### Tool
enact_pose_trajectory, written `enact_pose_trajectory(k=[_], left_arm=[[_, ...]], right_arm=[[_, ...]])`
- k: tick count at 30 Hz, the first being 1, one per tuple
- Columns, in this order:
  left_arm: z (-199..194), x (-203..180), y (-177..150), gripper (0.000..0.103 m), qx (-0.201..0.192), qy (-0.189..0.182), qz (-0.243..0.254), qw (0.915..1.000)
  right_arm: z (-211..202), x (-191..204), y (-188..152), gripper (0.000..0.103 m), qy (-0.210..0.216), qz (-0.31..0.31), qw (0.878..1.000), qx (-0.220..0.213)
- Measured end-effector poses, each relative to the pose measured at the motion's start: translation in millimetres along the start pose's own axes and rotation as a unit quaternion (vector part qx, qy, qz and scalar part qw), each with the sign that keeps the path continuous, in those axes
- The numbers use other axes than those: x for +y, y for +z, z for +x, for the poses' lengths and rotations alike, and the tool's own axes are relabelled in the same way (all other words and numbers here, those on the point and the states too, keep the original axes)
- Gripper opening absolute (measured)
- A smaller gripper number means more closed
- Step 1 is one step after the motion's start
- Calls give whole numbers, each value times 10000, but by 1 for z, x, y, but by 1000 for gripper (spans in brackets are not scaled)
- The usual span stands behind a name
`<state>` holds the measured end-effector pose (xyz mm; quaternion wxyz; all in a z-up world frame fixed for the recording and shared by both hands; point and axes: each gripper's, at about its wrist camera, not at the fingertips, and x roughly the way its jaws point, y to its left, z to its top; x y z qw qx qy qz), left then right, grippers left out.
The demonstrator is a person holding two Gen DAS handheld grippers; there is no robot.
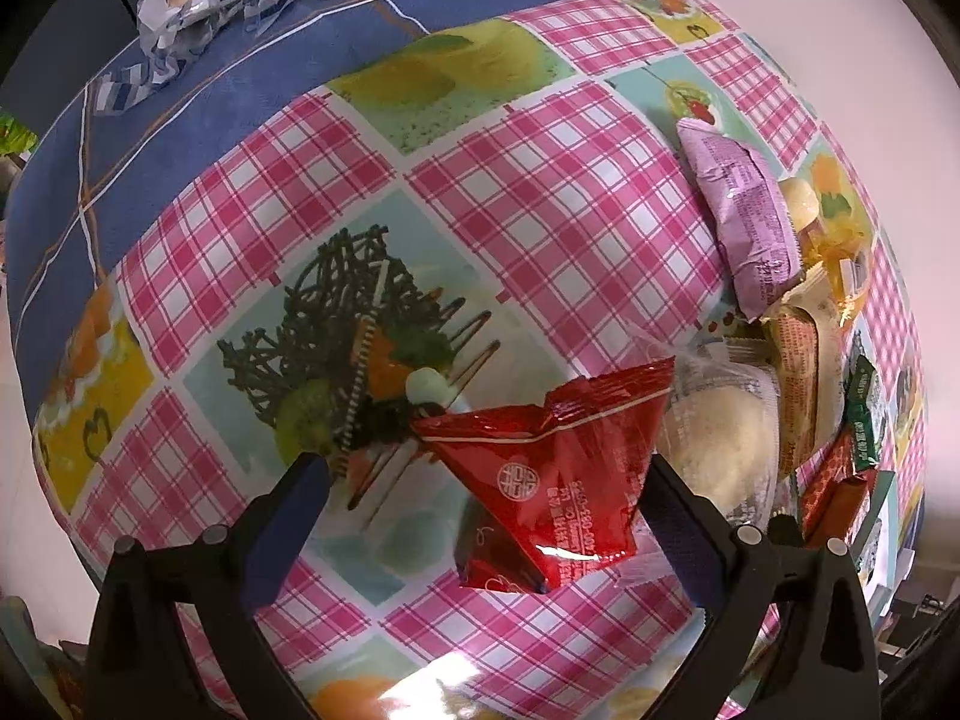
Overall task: Organize snacks
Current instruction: 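Grasp the red pillow packet with the left tool while the right tool grasps the green cow-print packet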
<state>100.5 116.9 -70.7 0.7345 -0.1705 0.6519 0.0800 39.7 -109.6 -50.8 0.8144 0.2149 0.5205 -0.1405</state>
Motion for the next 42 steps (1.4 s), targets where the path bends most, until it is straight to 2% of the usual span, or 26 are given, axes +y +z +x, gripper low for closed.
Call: enact_pose_trajectory(k=[8, 12, 14, 16, 21, 25, 27, 28, 30, 32, 35, 42], left_arm=[[7, 3, 3, 101, -5, 143, 72, 9999], [7, 4, 4, 101, 8, 133, 91, 9999], [6, 3, 4, 91, 8, 129, 134, 9998], [6, 3, 3, 88, 1, 155, 171, 9997], [6, 0, 0, 84, -17, 157, 207, 9997], [2, -1, -1, 72, -103, 253, 302, 9992], [2, -2, 0, 70, -129, 297, 356, 9988], [1, -4, -1, 65, -151, 332, 385, 9986], [0, -7, -1, 54, -222, 417, 471, 9978], [0, -10, -2, 44, -243, 396, 500, 9977], [-2, -12, -1, 40, -242, 311, 496, 9980], [-11, -10, -4, 37, -254, 123, 474, 9985]], right_arm=[[11, 23, -3, 96, -311, -421, 9986, 25], [10, 20, -4, 96, -317, -441, 9985, 73], [9, 16, -5, 95, -395, -443, 9982, 107], [8, 11, -6, 95, -478, -431, 9978, 144], [2, -5, -6, 87, -525, -338, 9979, 185], [2, -9, -4, 84, -617, -354, 9973, 160], [4, -7, -4, 83, -737, -471, 9961, 136], [3, -7, -5, 82, -769, -519, 9956, 118], [1, -6, -6, 77, -745, -552, 9956, 98], [-1, -3, -9, 62, -758, -593, 9953, 69], [-1, -1, -9, 55, -737, -594, 9955, 79], [-8, -9, -10, 52, -531, -396, 9976, 204]])
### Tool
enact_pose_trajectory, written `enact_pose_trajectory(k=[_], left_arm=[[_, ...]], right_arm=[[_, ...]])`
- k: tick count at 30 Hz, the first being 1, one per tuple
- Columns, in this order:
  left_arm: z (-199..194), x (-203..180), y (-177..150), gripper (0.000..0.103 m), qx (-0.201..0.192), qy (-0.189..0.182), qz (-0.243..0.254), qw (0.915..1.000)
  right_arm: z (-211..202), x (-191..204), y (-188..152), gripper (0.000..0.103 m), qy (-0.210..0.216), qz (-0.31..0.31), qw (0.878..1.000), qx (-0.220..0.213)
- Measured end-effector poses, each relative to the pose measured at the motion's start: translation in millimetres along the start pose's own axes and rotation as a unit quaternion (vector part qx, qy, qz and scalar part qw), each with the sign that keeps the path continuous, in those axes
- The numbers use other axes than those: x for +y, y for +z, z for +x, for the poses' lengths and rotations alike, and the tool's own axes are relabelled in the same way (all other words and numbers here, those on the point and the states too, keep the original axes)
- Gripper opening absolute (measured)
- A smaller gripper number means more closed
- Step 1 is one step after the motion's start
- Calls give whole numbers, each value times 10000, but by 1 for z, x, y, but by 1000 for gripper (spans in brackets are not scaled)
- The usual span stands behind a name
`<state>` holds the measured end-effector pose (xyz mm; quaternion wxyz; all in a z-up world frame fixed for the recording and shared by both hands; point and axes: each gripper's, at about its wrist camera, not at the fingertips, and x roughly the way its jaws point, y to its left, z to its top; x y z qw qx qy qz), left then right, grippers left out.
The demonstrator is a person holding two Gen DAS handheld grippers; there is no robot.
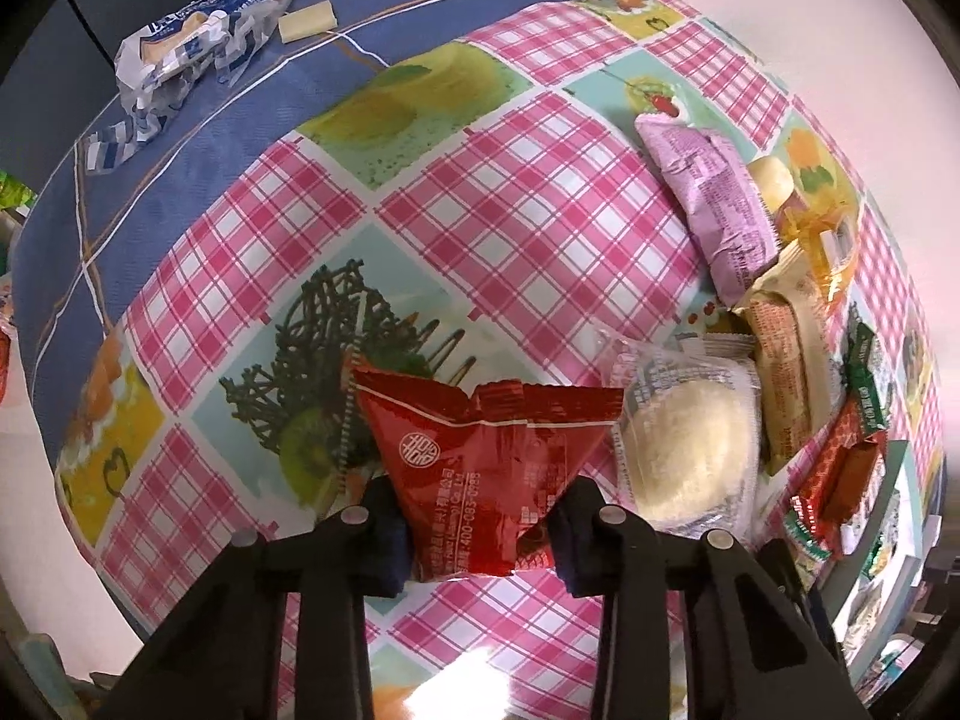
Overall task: Organize snacks
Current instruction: 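Grasp the red pillow packet with the left tool while the right tool grasps the green cow-print packet, then carry both packets into the white tray and open both tools to release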
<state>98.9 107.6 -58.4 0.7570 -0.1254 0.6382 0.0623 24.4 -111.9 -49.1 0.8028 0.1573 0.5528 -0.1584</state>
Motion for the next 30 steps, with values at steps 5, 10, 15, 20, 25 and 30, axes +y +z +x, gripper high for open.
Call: enact_pose_trajectory(k=[5, 10, 15, 20, 25, 30], left_arm=[[-20, 3, -1, 37, -214, -55, -11, 9998], [-47, 6, -2, 37, -520, -131, -45, 9986], [-71, 4, -9, 37, -819, -220, 34, 9964], [-91, -20, -28, 37, -983, -425, 417, 9934], [-95, -59, -45, 37, -1024, -520, 1023, 9881], [-100, -107, -75, 37, -1081, -697, 1814, 9750]], right_arm=[[-15, -10, 4, 52, 169, 183, 9996, -101], [-34, -21, 5, 52, 249, 301, 9990, -203], [-45, -39, 6, 52, 331, 511, 9980, -179], [-60, -56, 4, 52, 351, 741, 9962, -280], [-71, -97, 6, 52, 132, 1212, 9919, -356], [-75, -156, 3, 52, -203, 1967, 9796, -351]])
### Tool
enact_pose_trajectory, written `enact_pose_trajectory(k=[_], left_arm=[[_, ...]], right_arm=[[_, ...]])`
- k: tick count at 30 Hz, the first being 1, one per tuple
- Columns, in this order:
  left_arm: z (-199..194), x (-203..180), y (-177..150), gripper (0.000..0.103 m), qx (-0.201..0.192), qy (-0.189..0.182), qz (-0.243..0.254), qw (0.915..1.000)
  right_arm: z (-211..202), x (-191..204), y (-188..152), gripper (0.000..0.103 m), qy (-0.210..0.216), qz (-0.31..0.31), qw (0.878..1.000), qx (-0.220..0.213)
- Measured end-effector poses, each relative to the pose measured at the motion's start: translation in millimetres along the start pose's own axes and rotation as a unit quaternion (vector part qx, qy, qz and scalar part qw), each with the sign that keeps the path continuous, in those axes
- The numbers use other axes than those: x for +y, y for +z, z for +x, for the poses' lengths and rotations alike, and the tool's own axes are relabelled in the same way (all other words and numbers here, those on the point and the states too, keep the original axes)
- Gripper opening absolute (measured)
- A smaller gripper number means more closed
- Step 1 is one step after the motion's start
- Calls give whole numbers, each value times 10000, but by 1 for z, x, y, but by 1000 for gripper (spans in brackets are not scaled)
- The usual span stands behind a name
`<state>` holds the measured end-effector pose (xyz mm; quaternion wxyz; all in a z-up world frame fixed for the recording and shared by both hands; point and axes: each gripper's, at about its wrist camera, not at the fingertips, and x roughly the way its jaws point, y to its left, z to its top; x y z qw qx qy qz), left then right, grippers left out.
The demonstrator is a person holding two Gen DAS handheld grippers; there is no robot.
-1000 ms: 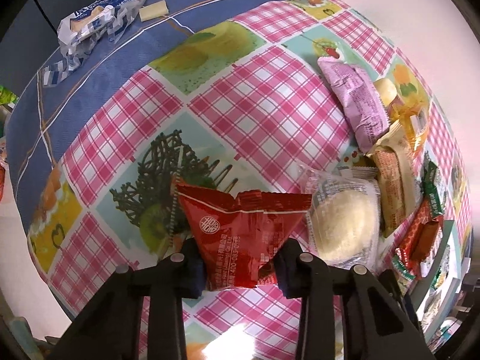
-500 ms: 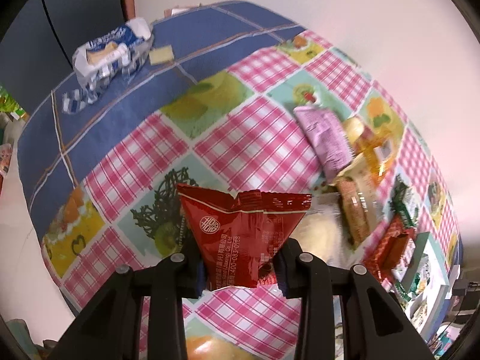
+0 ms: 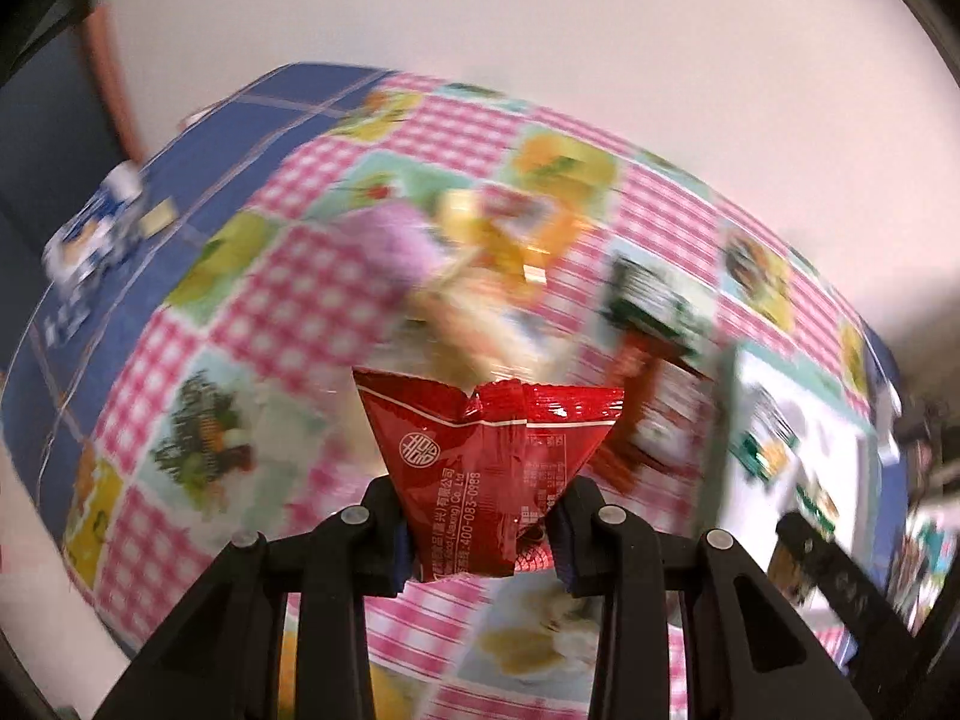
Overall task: Organize snacks
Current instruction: 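Carry both packets into the white tray and open both tools to release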
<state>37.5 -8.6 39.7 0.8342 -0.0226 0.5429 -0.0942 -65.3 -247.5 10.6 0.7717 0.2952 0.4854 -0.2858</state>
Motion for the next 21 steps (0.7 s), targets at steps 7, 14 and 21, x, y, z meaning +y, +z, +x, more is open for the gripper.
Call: enact_pose_trajectory(k=[7, 14, 21], left_arm=[[2, -82, -27, 37, 97, -463, 1013, 9937], [11, -136, -50, 37, 226, -800, 1629, 9831], [23, -170, -64, 37, 162, -938, 2086, 9734]], right_arm=[[-6, -68, 14, 52, -404, 848, 9955, -90], [-7, -104, 16, 52, -511, 1233, 9910, -95], [0, -120, 16, 52, -545, 1400, 9886, -36]])
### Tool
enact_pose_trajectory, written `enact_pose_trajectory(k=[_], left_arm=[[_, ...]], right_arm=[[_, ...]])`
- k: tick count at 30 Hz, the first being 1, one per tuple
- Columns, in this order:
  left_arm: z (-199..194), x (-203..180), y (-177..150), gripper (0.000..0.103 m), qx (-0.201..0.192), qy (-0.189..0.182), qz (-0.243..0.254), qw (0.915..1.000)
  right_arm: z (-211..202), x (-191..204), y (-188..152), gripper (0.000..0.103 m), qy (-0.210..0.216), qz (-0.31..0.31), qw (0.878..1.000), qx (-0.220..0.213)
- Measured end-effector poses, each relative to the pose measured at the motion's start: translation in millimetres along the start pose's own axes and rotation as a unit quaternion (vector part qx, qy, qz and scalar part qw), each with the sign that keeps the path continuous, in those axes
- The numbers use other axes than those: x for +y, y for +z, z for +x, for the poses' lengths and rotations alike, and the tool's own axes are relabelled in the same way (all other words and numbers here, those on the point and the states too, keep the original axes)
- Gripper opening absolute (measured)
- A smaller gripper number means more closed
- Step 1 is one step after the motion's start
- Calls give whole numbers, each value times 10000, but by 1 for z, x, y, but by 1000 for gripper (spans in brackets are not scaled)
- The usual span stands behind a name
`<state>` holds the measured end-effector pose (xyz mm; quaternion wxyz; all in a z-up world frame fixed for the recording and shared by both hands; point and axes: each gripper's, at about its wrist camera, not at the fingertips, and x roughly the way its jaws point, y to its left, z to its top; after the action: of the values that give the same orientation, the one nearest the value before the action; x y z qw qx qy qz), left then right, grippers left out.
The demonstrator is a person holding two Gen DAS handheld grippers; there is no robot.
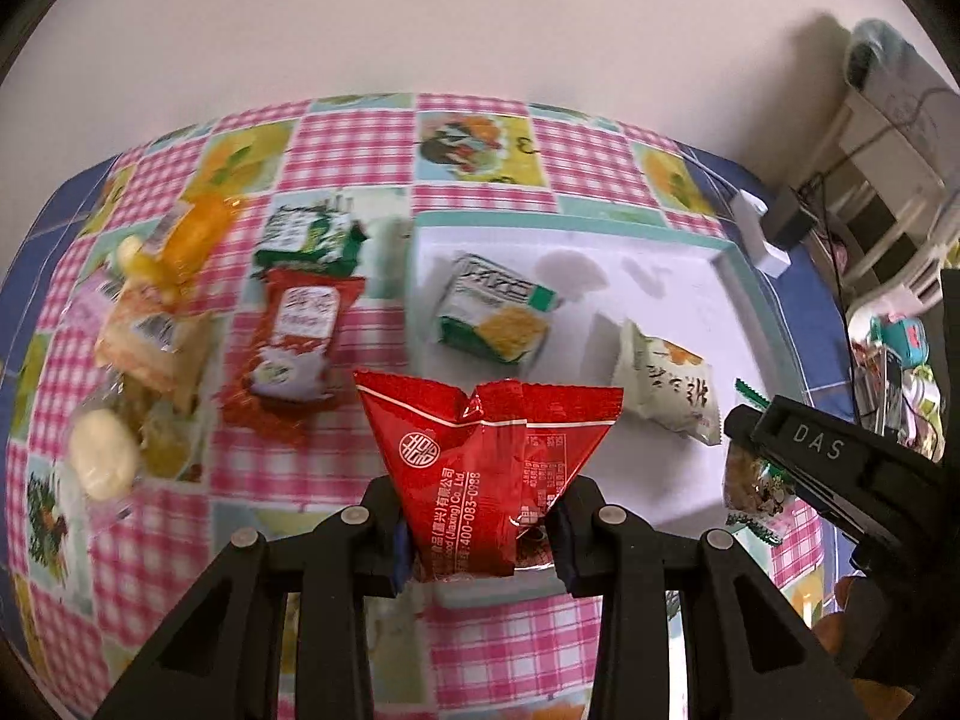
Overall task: Organize snacks
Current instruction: 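Carry both packets into the white tray and open both tools to release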
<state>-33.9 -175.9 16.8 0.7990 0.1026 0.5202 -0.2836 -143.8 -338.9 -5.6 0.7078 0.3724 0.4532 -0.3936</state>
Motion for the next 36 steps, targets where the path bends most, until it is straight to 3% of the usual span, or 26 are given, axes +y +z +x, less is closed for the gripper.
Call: enact_pose_trajectory(k=[9, 10, 11, 13, 18, 23, 30, 32, 36], left_arm=[[12, -15, 3, 38, -31, -104, 253, 9996], [11, -15, 3, 41, -39, -137, 270, 9995], [10, -15, 4, 52, -41, -142, 274, 9995], [7, -15, 4, 64, -77, -130, 279, 9995], [-1, -12, 7, 64, -146, -70, 271, 9995], [-6, 4, 11, 80, -58, 118, 5, 9999], [-7, 41, 14, 81, 161, 502, -675, 9963], [-8, 52, 14, 91, 219, 662, -851, 9939], [-12, 77, 14, 92, 257, 957, -1222, 9875]], right_arm=[[9, 0, -3, 52, 26, 10, 9999, 111], [10, 0, -3, 53, 33, 1, 9999, 112], [10, 1, -3, 53, 41, -1, 9999, 112], [9, 2, -3, 53, 64, -17, 9999, 112], [10, 3, -3, 53, 110, -74, 9998, 151], [10, 7, -3, 54, 195, -172, 9995, 193], [8, 17, -4, 55, 169, -397, 9989, 193], [7, 22, -5, 61, 194, -513, 9983, 177], [4, 39, -10, 72, 376, -821, 9958, 151]])
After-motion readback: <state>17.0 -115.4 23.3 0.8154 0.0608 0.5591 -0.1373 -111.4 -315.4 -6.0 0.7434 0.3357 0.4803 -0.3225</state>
